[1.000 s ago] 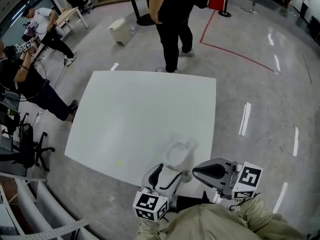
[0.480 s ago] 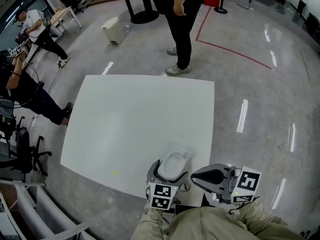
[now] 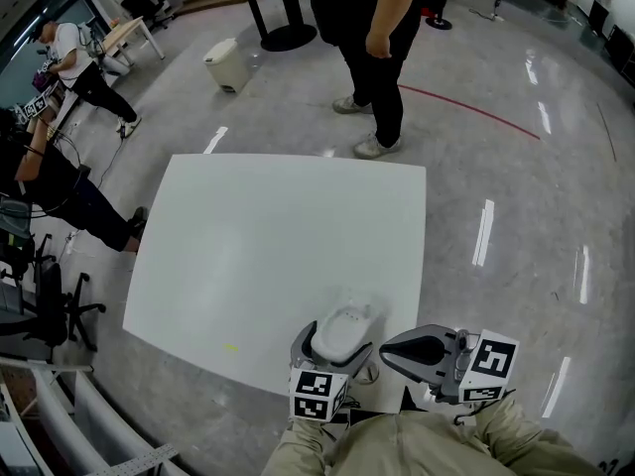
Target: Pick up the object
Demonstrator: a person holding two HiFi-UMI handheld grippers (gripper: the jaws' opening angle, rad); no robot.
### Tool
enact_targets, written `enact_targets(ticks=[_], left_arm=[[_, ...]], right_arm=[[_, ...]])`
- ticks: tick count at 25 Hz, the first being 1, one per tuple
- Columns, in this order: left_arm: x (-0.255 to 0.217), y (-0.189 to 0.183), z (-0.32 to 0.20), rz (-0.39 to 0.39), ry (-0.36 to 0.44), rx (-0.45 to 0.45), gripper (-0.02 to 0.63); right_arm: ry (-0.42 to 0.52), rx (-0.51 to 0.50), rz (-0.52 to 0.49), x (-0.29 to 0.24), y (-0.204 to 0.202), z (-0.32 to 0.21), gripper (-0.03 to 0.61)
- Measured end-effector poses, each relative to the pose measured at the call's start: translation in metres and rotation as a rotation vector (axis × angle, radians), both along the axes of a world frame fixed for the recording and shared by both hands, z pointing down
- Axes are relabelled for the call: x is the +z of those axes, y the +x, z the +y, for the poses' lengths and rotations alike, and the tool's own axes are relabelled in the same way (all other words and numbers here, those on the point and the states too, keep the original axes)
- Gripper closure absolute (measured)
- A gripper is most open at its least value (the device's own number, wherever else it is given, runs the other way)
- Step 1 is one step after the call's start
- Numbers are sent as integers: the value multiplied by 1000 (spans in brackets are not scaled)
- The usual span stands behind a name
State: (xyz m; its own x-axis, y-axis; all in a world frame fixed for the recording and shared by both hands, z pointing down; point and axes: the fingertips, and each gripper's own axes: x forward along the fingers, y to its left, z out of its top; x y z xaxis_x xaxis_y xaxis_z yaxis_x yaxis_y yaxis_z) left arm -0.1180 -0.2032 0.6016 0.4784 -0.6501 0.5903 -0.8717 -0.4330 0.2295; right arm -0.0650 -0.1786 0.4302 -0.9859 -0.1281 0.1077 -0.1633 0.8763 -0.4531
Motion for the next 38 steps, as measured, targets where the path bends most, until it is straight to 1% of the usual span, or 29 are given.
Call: enact_targets(ticks=[4, 8, 10, 13, 17, 21, 28, 33, 38], left_arm=[[-36, -8, -3, 60, 86, -50, 92], [-86, -17, -4, 100, 211, -85, 92], [-113, -21, -4, 90, 282, -97, 92], [-148, -25, 6, 56, 378, -103, 92], [-182, -20, 26, 33, 471, -104, 92], [-201, -15, 46, 32, 520, -135, 92], [-216, -4, 77, 47, 570, -180, 92], [-233, 1, 96, 35, 604, -182, 92], [-250, 10, 125, 39, 639, -161, 92]], right_arm=[[16, 3, -8, -7, 4, 3, 575], [39, 1, -33, -18, 6, 6, 575], [59, -2, -51, -26, 6, 7, 575], [94, -14, -71, -38, 7, 12, 575], [144, -40, -86, -52, 11, 23, 575], [177, -67, -100, -60, 15, 35, 575], [213, -97, -116, -63, 28, 61, 575], [246, -97, -116, -74, 35, 75, 575], [288, -75, -135, -93, 45, 104, 575]])
